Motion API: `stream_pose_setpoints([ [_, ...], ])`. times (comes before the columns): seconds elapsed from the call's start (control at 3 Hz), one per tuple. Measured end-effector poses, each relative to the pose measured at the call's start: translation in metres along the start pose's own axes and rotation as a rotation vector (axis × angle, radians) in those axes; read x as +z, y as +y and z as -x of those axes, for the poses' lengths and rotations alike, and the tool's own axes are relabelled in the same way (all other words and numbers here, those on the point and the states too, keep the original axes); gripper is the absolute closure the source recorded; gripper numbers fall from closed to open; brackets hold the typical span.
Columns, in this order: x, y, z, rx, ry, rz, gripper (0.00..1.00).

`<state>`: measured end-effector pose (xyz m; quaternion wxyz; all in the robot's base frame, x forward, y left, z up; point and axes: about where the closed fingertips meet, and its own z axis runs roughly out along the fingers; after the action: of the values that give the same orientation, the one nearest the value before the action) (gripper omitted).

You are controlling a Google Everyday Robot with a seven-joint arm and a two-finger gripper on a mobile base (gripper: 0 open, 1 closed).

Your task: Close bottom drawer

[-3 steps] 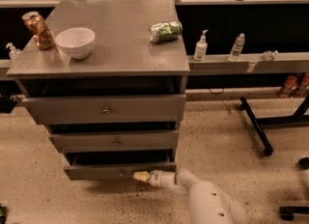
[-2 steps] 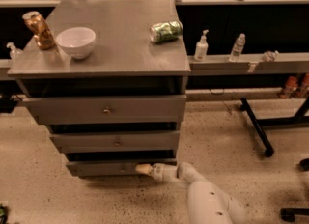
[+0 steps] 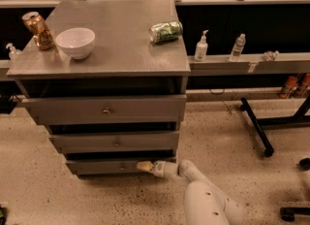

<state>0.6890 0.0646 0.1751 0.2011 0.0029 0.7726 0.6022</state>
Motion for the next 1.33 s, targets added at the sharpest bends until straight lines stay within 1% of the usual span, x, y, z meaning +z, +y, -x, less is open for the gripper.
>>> stream_pose_setpoints([
  [0.33,-0.0024,0.0026,0.0046,-0.002,-0.012,0.004,1.00],
  [0.67,-0.0038,0.0036,0.0007,-0.002,-0.012,0.004,1.00],
  [1.33,-0.0038,0.0036,0.0005,-0.002,-0.012,0.005,1.00],
])
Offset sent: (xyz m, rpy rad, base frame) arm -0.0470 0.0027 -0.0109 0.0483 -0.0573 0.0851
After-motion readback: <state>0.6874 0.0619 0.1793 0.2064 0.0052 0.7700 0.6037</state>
